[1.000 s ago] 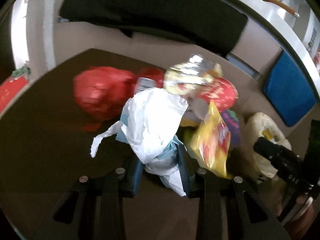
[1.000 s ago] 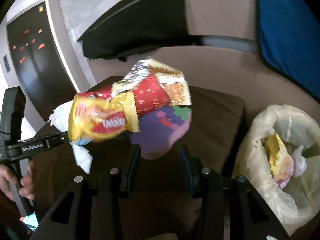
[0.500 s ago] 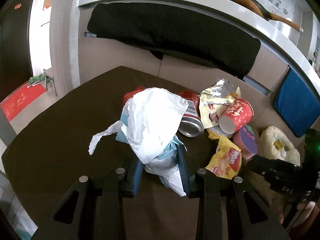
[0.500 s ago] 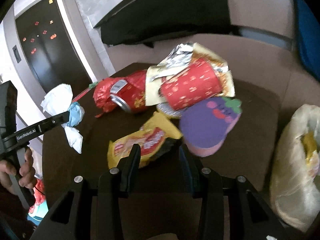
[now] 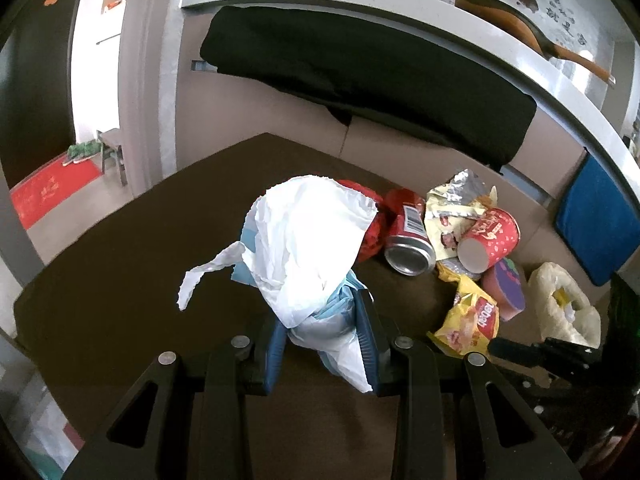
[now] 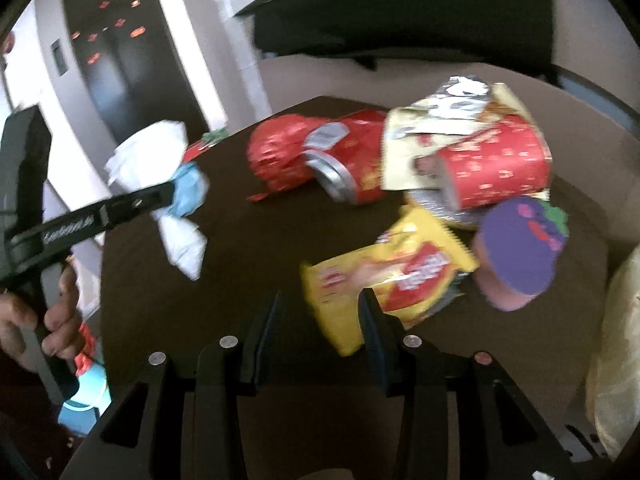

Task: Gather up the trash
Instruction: 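Grasp the yellow wafer wrapper with the right gripper while the left holds the white bag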

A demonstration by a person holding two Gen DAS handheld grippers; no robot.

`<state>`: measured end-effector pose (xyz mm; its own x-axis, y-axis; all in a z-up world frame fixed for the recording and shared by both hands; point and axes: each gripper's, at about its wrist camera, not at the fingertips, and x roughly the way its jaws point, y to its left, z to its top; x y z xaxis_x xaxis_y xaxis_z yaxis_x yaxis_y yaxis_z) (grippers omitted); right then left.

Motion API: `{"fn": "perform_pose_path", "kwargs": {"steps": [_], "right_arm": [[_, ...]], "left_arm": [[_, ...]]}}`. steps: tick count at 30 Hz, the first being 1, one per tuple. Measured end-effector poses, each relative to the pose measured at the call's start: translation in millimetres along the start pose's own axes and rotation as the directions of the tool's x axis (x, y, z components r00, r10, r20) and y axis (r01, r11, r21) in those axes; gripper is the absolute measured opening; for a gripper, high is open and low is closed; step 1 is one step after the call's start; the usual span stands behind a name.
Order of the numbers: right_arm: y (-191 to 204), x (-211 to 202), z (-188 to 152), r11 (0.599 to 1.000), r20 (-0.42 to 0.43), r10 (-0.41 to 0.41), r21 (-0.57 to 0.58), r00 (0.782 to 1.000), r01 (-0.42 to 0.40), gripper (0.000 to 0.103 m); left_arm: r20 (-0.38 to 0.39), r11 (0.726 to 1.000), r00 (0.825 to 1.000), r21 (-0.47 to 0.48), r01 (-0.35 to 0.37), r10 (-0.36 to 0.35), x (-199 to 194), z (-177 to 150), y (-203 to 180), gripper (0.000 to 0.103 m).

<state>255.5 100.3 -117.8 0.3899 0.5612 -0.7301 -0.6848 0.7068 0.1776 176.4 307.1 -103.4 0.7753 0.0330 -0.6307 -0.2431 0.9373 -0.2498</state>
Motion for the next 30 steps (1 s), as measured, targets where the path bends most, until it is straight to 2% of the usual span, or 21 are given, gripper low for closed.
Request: {"fn": "perform_pose_path", "kwargs": {"steps": [4,8,11,13,15,18,23,30], "right_arm": [[4.2,7.8,-7.7,0.983,-0.031,-0.17,-0.079,0.985,0.168,0.037],[-21.3,3.5,-17.0,0.971,-0.058,-0.237,-0.039,0.97,0.235,0.035],[-39.8,-6.0,-21.7,0.952,-0.057,-0.307,-0.01,0.95,0.307,0.035],[-50.5,-15.8,-23.2,0.957,-0.049,-0.285,0.029,0.957,0.287,0.036],[-57.8,-30.3,-22.9,0.977,-0.01,-0.193,0.086,0.981,0.193,0.036],[-60.1,-42.2,-17.9,0.984,0.052,-0.119,0.142,0.992,0.11,0.037],[-67.0,-20.1,-3.1,0.974,0.058,-0.106,0.208,0.993,0.092,0.037],[-81.1,16.1,5.0,0.938,0.009,-0.077,0.339,0.997,0.069,0.039]], "left_arm": [[-0.005,1.0,1.0,0.021,-0.006,0.006,-3.9,4.9,4.7,0.034],[-0.008,0.999,1.0,0.025,-0.022,0.022,-6.8,6.1,8.7,0.034],[-0.015,1.0,1.0,0.008,-0.014,0.014,-7.7,2.9,11.6,0.034],[-0.02,1.0,1.0,0.0,-0.007,0.007,-7.2,0.9,11.7,0.034],[-0.027,1.0,1.0,0.0,0.002,-0.002,-5.0,-0.6,8.6,0.034],[-0.032,1.0,0.999,0.007,0.017,-0.016,-2.8,-0.8,-0.1,0.034],[-0.023,0.998,0.998,0.035,0.051,-0.05,-5.4,-0.4,-15.0,0.034],[-0.03,0.999,0.999,0.029,0.041,-0.04,-1.7,-0.9,-13.3,0.034]]}}
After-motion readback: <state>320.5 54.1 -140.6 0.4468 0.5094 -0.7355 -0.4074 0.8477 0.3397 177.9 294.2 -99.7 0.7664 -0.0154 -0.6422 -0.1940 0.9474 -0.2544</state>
